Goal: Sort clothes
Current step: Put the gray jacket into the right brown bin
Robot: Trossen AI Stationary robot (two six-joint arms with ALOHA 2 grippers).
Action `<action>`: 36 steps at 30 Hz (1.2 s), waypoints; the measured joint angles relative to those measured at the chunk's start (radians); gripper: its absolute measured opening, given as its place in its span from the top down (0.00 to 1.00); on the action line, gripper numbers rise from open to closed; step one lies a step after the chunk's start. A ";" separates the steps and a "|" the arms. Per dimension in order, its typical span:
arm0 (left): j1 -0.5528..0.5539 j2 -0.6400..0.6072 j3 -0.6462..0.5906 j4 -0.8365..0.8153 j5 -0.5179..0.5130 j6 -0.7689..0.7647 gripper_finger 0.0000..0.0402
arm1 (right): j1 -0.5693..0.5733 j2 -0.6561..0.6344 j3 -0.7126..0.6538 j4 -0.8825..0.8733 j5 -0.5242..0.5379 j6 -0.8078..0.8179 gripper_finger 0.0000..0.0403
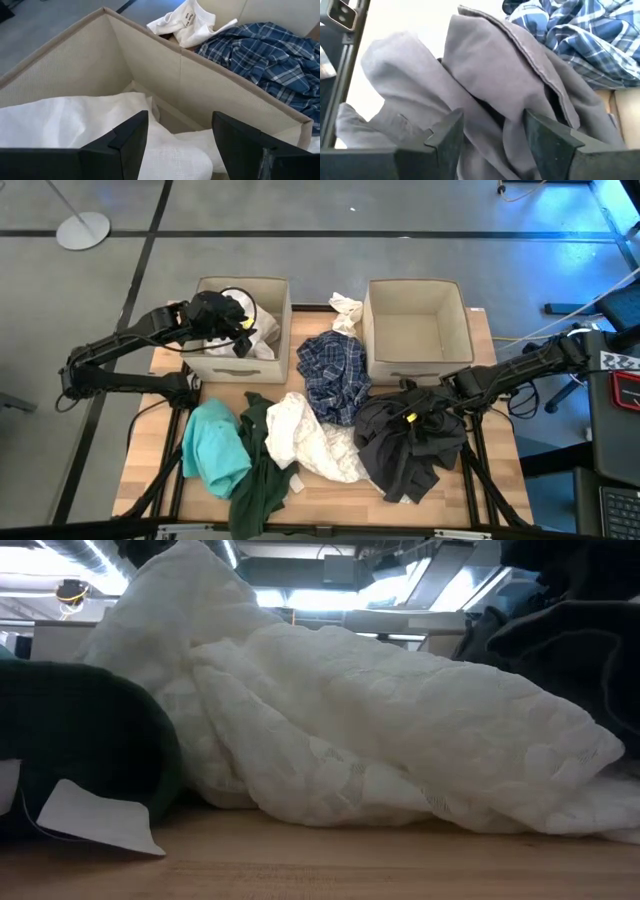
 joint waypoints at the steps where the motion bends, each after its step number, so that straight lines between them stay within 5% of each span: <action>1: 0.000 0.000 0.000 0.000 0.000 0.000 0.48 | 0.000 0.003 0.001 0.000 -0.001 0.009 0.46; 15: 0.000 0.000 0.000 -0.003 0.000 -0.006 0.48 | -0.006 0.129 0.008 -0.073 -0.025 -0.014 0.22; 21: 0.000 0.000 0.000 -0.010 0.000 -0.018 0.48 | -0.006 0.130 0.018 -0.231 0.002 0.007 0.23; 32: 0.000 0.000 0.000 -0.010 0.000 -0.026 0.48 | -0.006 0.297 -0.046 -0.141 0.025 -0.124 0.24; 36: 0.000 0.000 0.000 -0.010 0.000 -0.025 0.48 | -0.006 0.377 -0.048 -0.102 0.027 -0.138 0.32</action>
